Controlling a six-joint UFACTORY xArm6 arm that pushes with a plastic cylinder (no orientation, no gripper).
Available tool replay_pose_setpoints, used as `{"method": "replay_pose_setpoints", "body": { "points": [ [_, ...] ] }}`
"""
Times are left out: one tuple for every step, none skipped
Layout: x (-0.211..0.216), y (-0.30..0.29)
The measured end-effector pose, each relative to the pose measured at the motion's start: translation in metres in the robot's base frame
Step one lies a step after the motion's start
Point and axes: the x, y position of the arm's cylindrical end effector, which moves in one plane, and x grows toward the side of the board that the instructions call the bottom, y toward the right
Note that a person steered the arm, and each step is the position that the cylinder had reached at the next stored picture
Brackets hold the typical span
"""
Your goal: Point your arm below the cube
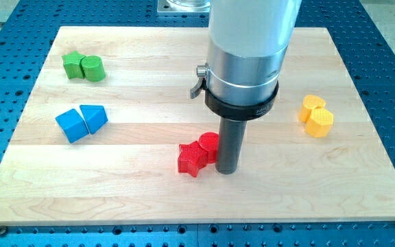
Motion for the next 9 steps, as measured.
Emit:
{"method": "replay_pose_setpoints", "body": {
  "points": [
    [0.002,0.001],
    [0.019,0.017],
    [0.041,0.014],
    [0.056,0.006],
    [0.069,0.002],
    [0.072,-0.001],
    [0.072,-0.022],
    [0.072,-0.022],
    [0.072,-0.081]
  ]
}}
